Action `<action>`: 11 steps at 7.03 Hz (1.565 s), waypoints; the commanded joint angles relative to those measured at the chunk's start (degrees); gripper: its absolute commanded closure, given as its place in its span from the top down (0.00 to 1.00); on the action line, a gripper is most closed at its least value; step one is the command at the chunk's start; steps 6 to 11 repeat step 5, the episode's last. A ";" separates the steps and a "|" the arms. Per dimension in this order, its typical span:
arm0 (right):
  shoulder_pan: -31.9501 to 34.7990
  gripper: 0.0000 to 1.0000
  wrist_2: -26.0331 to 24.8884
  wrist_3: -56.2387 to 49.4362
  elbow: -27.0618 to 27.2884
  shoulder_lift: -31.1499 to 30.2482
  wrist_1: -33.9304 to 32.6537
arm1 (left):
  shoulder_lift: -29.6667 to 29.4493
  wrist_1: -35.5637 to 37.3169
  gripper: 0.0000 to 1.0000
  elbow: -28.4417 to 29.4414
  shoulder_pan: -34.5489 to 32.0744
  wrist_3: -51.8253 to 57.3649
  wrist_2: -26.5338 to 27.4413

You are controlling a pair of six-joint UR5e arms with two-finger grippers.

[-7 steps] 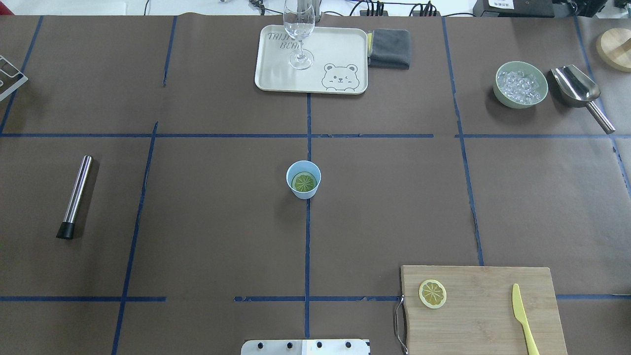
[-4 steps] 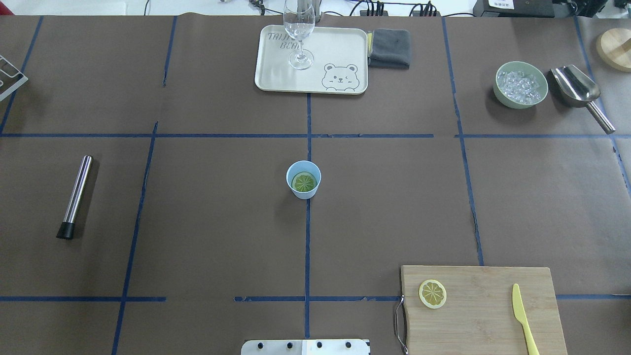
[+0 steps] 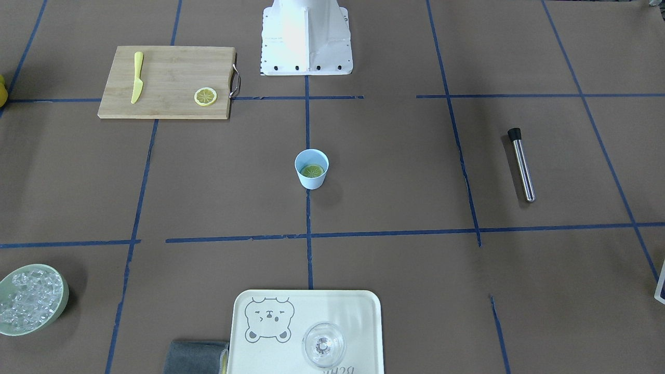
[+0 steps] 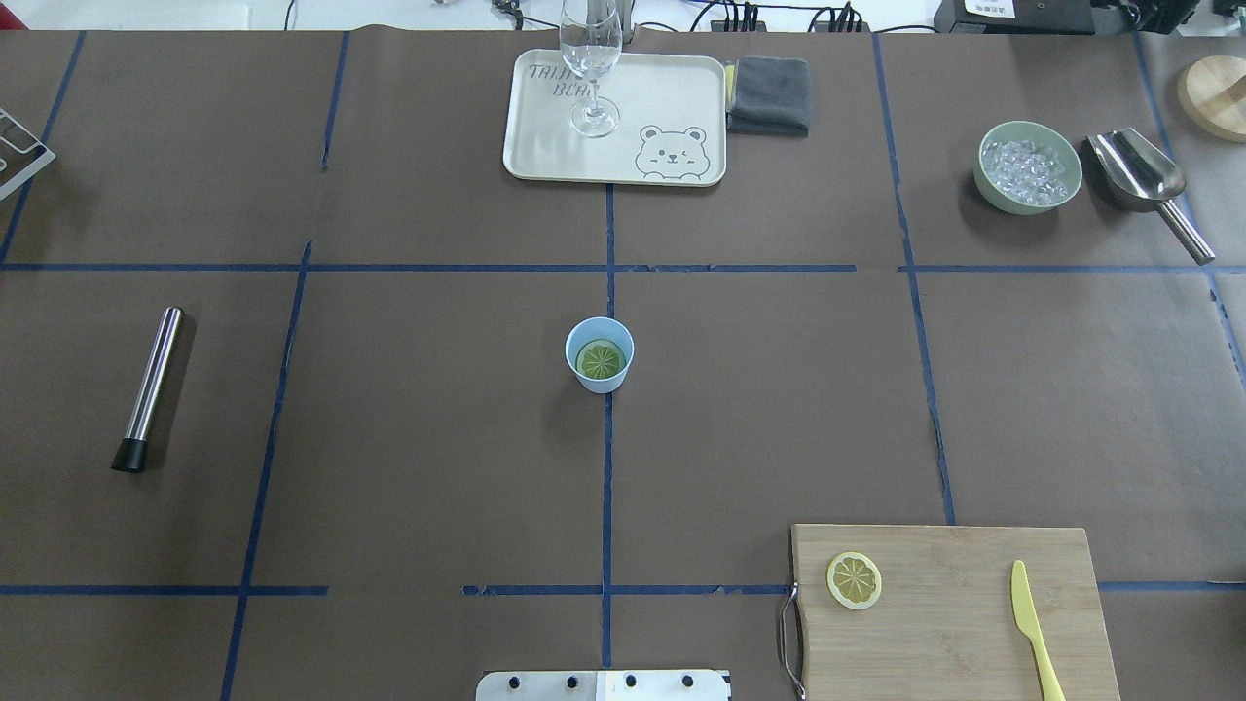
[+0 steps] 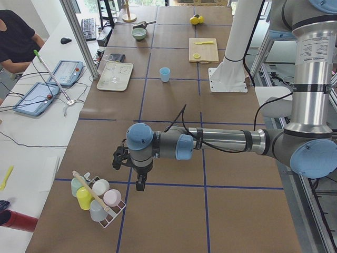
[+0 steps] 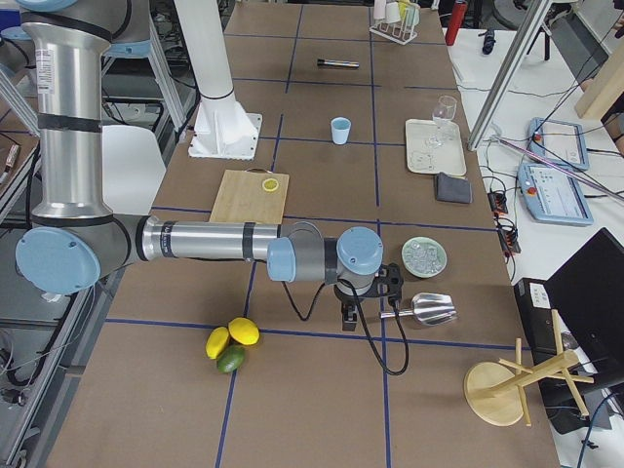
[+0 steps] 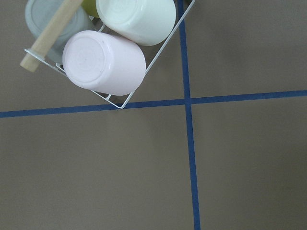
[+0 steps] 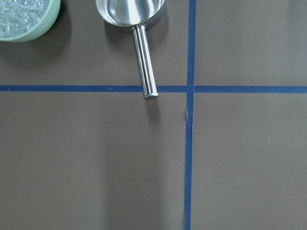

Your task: Squeeze lemon into cup

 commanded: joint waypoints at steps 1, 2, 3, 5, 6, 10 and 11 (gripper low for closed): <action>0.23 1.00 0.05 0.12 0.52 0.00 0.00 | 0.00 0.00 1.00 0.03 0.00 0.07 0.09; 0.23 1.00 0.05 0.04 0.26 0.00 0.00 | 0.00 0.00 1.00 -0.14 0.00 -0.02 0.09; 0.23 1.00 0.05 0.21 0.17 0.00 0.00 | 0.00 0.00 1.00 -0.06 0.00 0.07 0.09; 0.49 1.00 0.14 0.21 0.44 0.18 0.00 | 0.00 0.00 1.00 -0.32 0.09 -0.02 0.00; 0.49 1.00 0.14 0.21 0.44 0.18 0.00 | 0.00 0.00 1.00 -0.32 0.09 -0.02 0.00; 0.49 1.00 0.14 0.21 0.44 0.18 0.00 | 0.00 0.00 1.00 -0.32 0.09 -0.02 0.00; 0.49 1.00 0.14 0.21 0.44 0.18 0.00 | 0.00 0.00 1.00 -0.32 0.09 -0.02 0.00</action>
